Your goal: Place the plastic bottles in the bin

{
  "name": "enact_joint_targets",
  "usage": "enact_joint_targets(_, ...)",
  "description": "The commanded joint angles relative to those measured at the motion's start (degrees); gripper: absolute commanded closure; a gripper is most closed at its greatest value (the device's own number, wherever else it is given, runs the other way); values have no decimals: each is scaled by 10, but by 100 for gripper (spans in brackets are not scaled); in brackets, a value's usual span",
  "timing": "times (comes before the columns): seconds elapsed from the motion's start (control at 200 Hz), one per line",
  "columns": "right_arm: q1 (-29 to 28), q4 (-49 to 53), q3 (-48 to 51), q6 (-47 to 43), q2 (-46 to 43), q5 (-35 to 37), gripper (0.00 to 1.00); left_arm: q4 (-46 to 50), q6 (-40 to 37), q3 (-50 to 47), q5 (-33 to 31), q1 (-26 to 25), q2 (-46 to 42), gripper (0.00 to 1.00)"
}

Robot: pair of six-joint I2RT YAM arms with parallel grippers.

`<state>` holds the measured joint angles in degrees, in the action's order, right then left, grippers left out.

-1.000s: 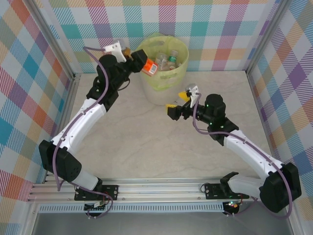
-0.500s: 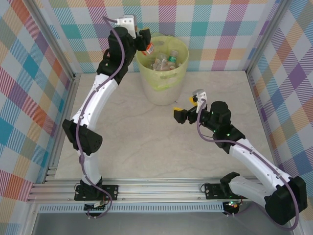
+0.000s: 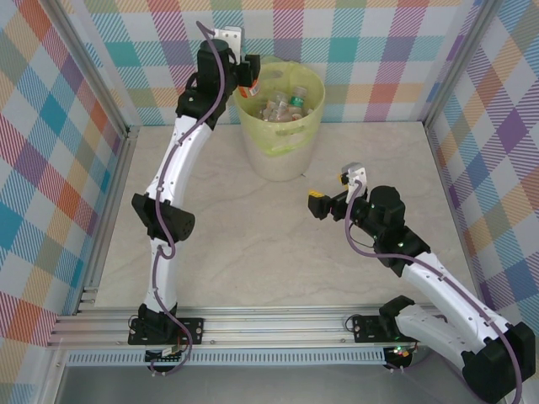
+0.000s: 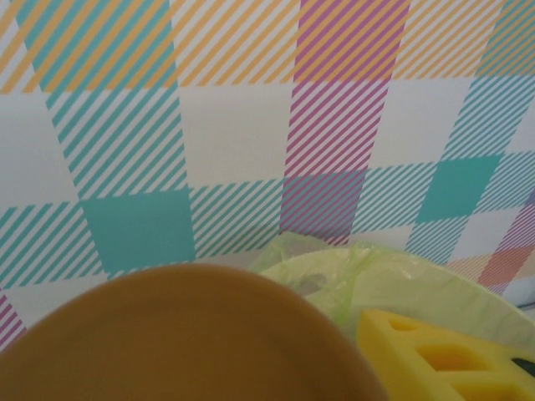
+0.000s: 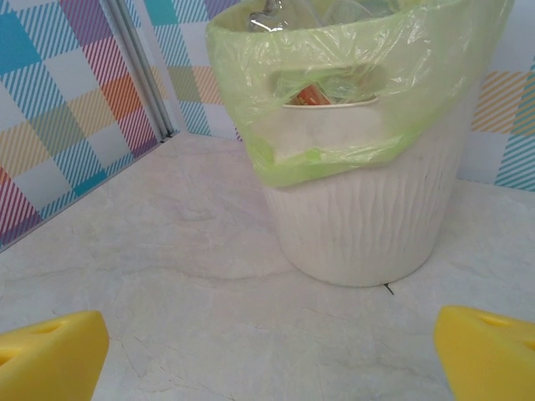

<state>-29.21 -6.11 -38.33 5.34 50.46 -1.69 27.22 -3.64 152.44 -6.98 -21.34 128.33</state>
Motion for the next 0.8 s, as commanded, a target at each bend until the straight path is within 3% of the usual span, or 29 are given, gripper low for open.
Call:
enact_joint_targets(0.0,3,-4,3,-6,-3,10,0,-32,-22,-15,15,7,4,46)
enact_joint_targets(0.13,3,-6,2,-1,4,4,0,-56,-39,-42,4,8,9,41)
enact_joint_targets(0.255,2,-1,-3,-1,7,9,1,-77,-28,-58,25,12,4,9)
enact_joint_targets(0.31,4,4,-7,-1,8,20,0,-68,-7,-57,47,19,-9,0)
enact_joint_targets(0.545,5,8,-16,9,29,83,0,-44,99,-126,138,72,-129,0)
enact_joint_targets(0.795,17,14,-28,49,74,114,0,-90,132,-326,175,78,-306,0)
